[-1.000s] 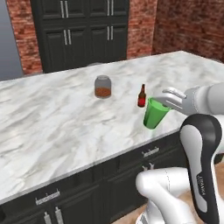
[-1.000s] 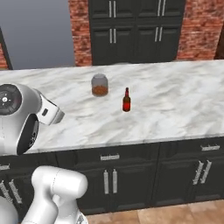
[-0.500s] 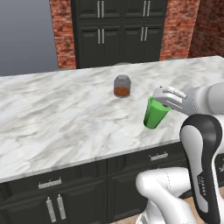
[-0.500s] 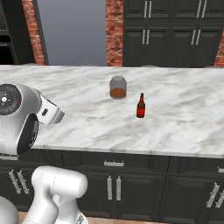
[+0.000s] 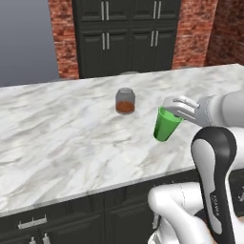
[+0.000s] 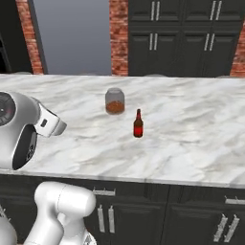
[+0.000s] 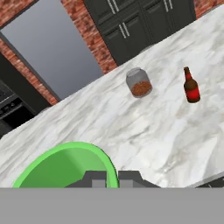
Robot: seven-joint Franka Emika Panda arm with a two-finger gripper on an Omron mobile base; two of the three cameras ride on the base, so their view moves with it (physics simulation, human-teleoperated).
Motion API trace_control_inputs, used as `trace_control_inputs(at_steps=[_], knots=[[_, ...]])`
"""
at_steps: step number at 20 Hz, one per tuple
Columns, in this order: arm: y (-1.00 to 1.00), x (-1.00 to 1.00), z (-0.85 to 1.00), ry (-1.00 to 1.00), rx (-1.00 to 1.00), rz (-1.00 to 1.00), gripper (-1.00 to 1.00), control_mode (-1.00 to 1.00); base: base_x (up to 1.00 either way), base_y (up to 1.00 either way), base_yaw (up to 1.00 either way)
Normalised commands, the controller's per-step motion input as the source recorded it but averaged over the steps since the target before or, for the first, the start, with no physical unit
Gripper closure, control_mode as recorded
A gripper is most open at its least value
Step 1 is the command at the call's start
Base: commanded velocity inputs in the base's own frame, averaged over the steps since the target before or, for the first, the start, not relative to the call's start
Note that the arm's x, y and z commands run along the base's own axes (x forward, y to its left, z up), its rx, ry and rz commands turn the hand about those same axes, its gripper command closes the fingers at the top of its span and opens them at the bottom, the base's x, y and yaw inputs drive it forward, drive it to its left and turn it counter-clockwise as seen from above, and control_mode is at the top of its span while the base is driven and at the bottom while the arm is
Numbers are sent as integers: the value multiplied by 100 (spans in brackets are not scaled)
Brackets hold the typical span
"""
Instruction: Open the cabinet directly in front. Then move the beer and the cup to the dining counter with the jar on it.
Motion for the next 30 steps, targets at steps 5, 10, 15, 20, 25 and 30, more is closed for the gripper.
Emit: trace_control_inputs(at_steps=[5, 10, 15, 20, 25, 30], knots=[[0, 0, 0, 0, 0, 0, 100, 100, 25, -91, 1], [0, 0, 0, 0, 0, 0, 100, 100, 57, -3, 0], [0, 0, 0, 0, 0, 0, 100, 100, 84, 25, 0], [3, 18, -8, 14, -5, 0, 100, -100, 37, 6, 0], [19, 34, -41, 43, -11, 0, 100, -100, 0, 0, 0], [3, 0, -8, 6, 2, 0, 100, -100, 0, 0, 0]])
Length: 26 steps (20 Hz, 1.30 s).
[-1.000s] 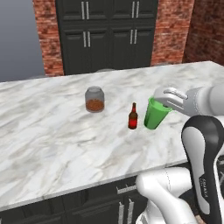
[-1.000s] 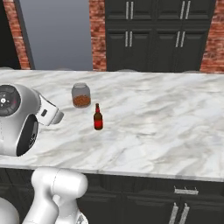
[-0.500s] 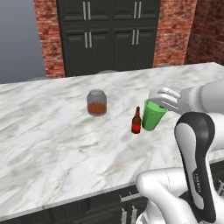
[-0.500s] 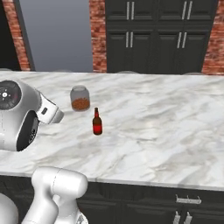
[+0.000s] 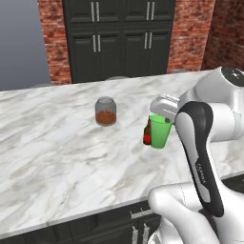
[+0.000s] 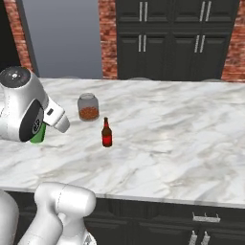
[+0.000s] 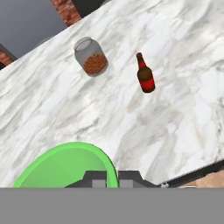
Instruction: Open the cabinet directly in front. Then move the beer and the cup to the dining counter with the jar on it.
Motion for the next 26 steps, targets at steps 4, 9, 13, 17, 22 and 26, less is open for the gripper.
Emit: trace_control_inputs(at_steps=[4, 9, 13, 17, 22, 26], knots=[[5, 14, -11, -1, 0, 0, 100, -100, 0, 0, 0], [26, 56, -32, -7, -2, -4, 100, -100, 0, 0, 0], [20, 86, -33, -2, -2, -7, 100, -100, 0, 0, 0], [3, 79, -30, 3, -3, -3, 100, -100, 0, 0, 0], [0, 52, -45, 12, -1, 0, 100, -100, 0, 0, 0], [9, 34, -38, 5, -3, 0, 100, -100, 0, 0, 0]])
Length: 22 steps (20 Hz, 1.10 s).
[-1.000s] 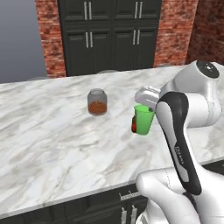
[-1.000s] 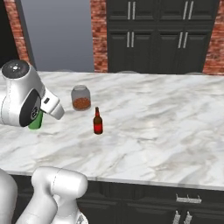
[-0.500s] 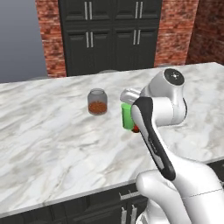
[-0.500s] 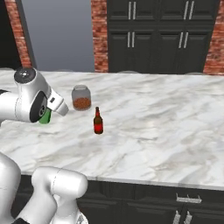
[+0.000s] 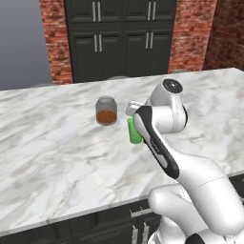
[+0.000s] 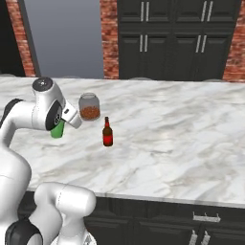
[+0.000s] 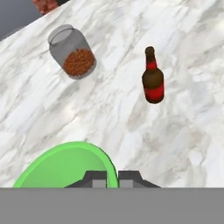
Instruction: Open the cabinet directly in front. Then move the beer and the cup to the dining counter with the jar on it.
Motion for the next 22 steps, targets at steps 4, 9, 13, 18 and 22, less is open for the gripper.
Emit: trace_control_inputs(at_steps=[4, 9, 13, 18, 22], knots=[[26, 42, -32, -5, -7, -1, 100, -100, 0, 0, 0], [10, 56, -39, -10, -7, -2, 100, -100, 0, 0, 0], [1, 54, -34, -11, -6, -3, 100, -100, 0, 0, 0], [0, 46, -21, -2, 0, 0, 100, -100, 0, 0, 0], [0, 44, -16, 0, 0, 0, 100, -100, 0, 0, 0]])
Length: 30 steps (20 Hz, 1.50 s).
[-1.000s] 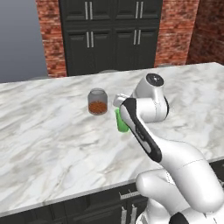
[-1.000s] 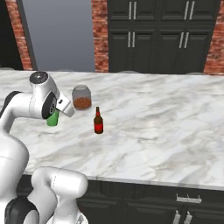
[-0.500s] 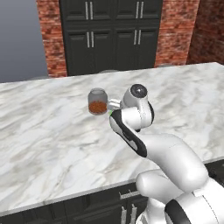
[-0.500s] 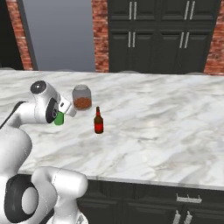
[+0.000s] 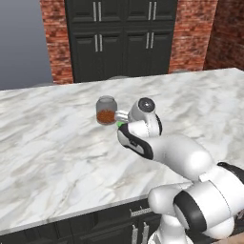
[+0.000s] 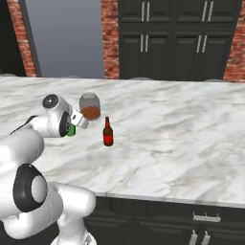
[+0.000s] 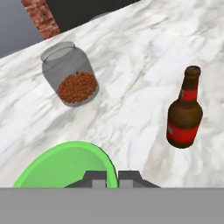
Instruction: Open the cabinet directly in front. Then move the beer and the cup to the dining counter with the jar on it.
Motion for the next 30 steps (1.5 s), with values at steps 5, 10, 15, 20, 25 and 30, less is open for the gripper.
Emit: trace_control_inputs(at_steps=[5, 10, 15, 20, 25, 30], knots=[[0, 50, -14, 3, 2, 0, 100, -100, 0, 0, 0], [0, 15, -7, 0, 0, 0, 100, -100, 0, 0, 0], [-5, 0, -2, 0, 2, 0, 100, -100, 0, 0, 0], [0, 0, -1, 0, 0, 0, 100, -100, 0, 0, 0], [-2, 0, -8, 0, 0, 0, 100, -100, 0, 0, 0], [-21, 0, -6, 0, 1, -3, 100, -100, 0, 0, 0]])
